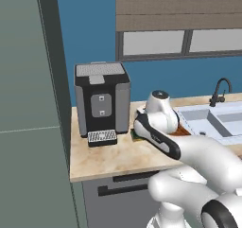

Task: Pick up the sponge from the counter and clean the cutting board by briefly scrubbing or pressing down on the cutting board. Once finished, release the sponge.

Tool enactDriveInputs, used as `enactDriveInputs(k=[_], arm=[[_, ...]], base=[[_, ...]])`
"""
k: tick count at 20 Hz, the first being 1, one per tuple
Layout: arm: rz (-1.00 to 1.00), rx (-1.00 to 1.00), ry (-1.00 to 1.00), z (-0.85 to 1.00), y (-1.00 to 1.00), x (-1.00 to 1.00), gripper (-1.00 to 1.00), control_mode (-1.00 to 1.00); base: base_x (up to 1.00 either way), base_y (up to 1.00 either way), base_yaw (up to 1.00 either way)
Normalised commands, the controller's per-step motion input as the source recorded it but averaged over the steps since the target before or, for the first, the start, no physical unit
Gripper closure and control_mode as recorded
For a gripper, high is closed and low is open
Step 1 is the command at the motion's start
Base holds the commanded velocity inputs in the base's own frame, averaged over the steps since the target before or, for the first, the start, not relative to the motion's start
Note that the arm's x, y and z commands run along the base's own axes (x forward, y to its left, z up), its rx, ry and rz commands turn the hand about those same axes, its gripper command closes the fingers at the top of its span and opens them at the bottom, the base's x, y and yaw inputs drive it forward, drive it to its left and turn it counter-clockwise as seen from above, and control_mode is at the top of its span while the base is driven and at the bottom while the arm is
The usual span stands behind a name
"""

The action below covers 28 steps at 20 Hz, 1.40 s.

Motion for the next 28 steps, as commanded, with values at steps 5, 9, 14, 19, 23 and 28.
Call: enactDriveInputs(k=[5, 9, 14, 19, 23, 28], arm=[[0.0, 0.0, 0.0, -0.42, 0.48, 0.28, 1.0, -1.0], [0.0, 0.0, 0.0, -0.38, 0.18, 0.25, 1.0, -1.0], [0.0, 0.0, 0.0, -0.42, 0.02, 0.0, 1.0, -1.0], [0.0, 0.0, 0.01, -0.34, 0.0, 0.0, 1.0, -1.0], [0.0, 0.0, 0.0, -0.15, 0.0, 0.0, -1.0, -1.0], [0.0, 0.0, 0.0, -0.03, 0.0, -0.09, -1.0, -1.0]], base=[[0.0, 0.0, 0.0], [0.0, 0.0, 0.0], [0.0, 0.0, 0.0], [0.0, 0.0, 0.0], [0.0, 0.0, 0.0], [0.0, 0.0, 0.0]])
